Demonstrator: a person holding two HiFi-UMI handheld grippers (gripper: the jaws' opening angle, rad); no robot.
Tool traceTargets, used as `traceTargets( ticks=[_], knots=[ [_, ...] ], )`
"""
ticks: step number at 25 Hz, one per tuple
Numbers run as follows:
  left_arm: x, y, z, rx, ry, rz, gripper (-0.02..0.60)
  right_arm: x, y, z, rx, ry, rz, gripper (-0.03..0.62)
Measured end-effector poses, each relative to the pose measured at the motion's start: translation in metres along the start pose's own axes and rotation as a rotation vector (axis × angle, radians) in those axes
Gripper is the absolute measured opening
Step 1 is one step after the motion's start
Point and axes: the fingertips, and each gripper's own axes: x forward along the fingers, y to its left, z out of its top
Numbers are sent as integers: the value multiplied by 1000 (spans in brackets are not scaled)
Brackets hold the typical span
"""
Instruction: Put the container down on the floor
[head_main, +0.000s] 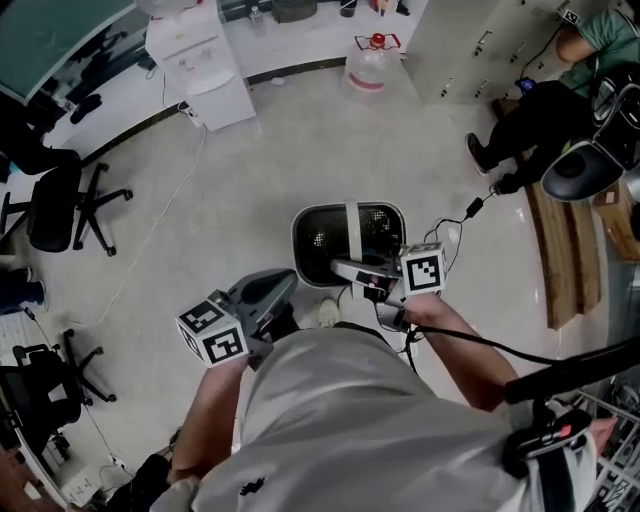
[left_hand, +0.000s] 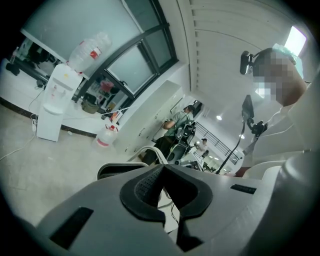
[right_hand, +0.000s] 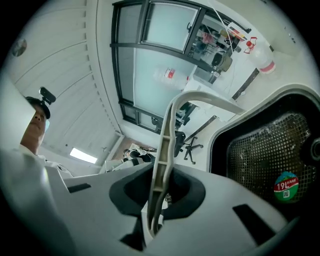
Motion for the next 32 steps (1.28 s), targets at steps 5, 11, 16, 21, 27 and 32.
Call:
traceTargets(
  ticks=[5,11,16,21,27,32],
  knots=[
    [5,33,16,4,23,-36,9,14,-24,36,53,-71,-19,29],
    [21,97,66,12,72,-110,9,44,-64,83,141,-144,-61,29],
    [23,151,128,45,118,-186,9,79,-85,153,136,-220,-59,29],
    [20,208,174,50,159,-216,9,114,-109,231,96,-276,-44,29],
    [32,258,213,6,155,-190,9,149,-161,305,88,-269,-49,28],
    [61,301,237,-37,141,-127,9,179,-222,362,109,-225,-20,28]
  ],
)
